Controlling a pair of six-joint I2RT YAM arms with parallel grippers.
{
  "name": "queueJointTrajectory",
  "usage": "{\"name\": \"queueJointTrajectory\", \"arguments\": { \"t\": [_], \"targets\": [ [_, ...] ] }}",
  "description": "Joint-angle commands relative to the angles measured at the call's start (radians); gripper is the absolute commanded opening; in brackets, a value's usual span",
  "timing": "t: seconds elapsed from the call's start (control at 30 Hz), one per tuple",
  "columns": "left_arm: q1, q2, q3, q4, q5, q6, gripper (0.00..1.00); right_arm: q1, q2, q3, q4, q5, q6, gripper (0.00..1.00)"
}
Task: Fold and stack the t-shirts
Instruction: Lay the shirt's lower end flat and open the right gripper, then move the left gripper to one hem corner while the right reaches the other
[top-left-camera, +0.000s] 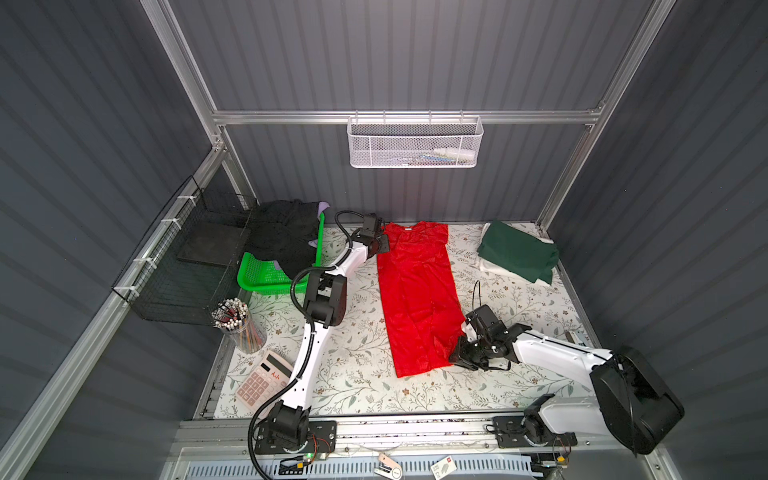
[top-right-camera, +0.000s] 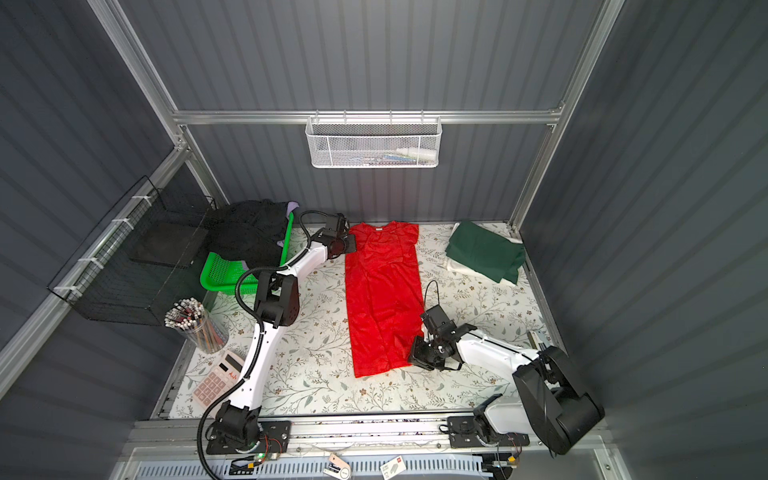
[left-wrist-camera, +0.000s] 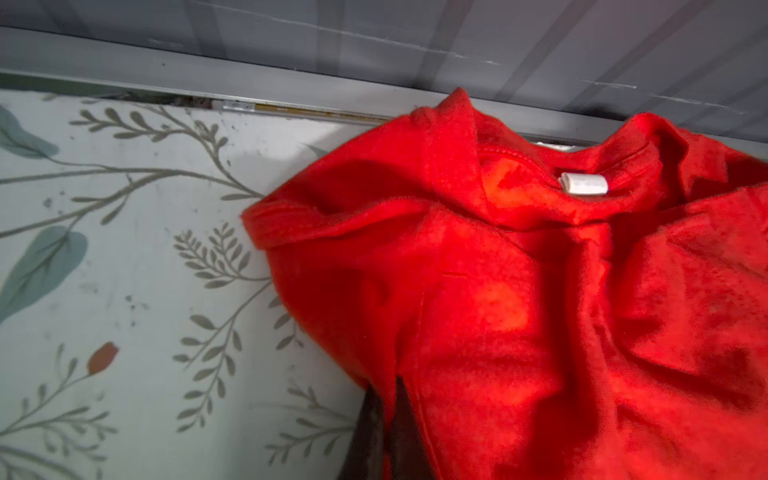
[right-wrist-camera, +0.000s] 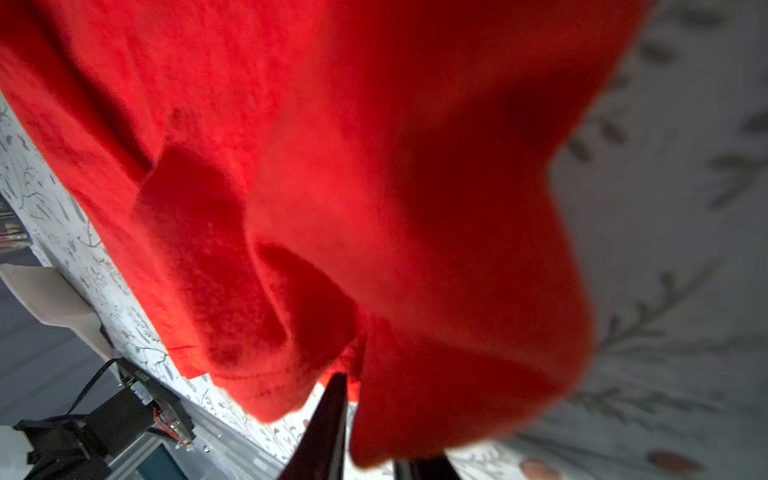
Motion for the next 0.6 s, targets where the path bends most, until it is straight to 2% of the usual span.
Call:
{"name": "queueJointTrajectory", "arguments": {
  "t": [0.0,0.03,0.07,0.1,0.17,0.27,0.33,0.4,0.57],
  "targets": [
    [-0.005,0.019,-0.019,-0.019,0.032,0.033,0.21,0.008,-0.015,-0.045,-0.164,0.030,0.036,0.28],
    [-0.005,0.013,-0.024,-0.014,0.053,0.045,0.30,0.009,-0.044,-0.042,-0.191,0.030,0.036,0.28],
    [-0.005,0.008,-0.030,-0.011,0.068,0.054,0.36,0.008,-0.068,-0.040,-0.213,0.082,0.041,0.36],
    [-0.005,-0.001,-0.040,-0.008,0.078,0.063,0.49,0.009,-0.098,-0.035,-0.238,0.105,0.043,0.40],
    [-0.005,-0.030,-0.085,0.013,0.095,0.076,0.60,0.007,-0.159,-0.028,-0.283,0.144,0.050,0.49],
    [-0.005,-0.087,-0.171,0.039,0.096,0.083,0.82,0.006,-0.262,-0.016,-0.337,0.177,0.053,0.52],
    [-0.006,-0.138,-0.245,0.052,0.097,0.086,0.92,-0.004,-0.308,-0.003,-0.363,0.201,0.050,0.54],
    [-0.006,-0.198,-0.332,0.074,0.100,0.080,0.99,-0.029,-0.326,0.006,-0.369,0.205,0.040,0.56],
    [-0.006,-0.388,-0.597,0.174,0.096,0.031,1.00,-0.104,-0.269,0.030,-0.333,0.158,-0.005,0.56]
  ]
}}
